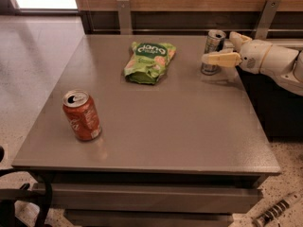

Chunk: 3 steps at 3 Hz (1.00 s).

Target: Move redbull can near coke can

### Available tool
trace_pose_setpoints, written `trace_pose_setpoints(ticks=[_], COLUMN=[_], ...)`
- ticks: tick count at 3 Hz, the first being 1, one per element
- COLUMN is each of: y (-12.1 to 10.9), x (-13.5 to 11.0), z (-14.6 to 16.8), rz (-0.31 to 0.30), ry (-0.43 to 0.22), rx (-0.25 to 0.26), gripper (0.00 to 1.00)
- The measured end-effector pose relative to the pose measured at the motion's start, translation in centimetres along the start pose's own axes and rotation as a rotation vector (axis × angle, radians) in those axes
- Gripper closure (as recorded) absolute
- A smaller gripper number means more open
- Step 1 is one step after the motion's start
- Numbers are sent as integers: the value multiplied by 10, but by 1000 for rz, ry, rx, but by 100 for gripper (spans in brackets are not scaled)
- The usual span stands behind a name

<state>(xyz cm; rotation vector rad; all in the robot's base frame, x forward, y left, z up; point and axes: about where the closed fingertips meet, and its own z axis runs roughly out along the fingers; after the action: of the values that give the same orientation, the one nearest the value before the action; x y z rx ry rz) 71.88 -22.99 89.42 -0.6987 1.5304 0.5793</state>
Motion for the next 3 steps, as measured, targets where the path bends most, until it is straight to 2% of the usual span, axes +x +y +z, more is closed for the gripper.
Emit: trace_pose_setpoints(ticks=[1,3], y=[3,6], x=[0,-1], z=[4,9], rz=[0,1], ry=[-1,-2], rx=[-6,-15], gripper=[44,89])
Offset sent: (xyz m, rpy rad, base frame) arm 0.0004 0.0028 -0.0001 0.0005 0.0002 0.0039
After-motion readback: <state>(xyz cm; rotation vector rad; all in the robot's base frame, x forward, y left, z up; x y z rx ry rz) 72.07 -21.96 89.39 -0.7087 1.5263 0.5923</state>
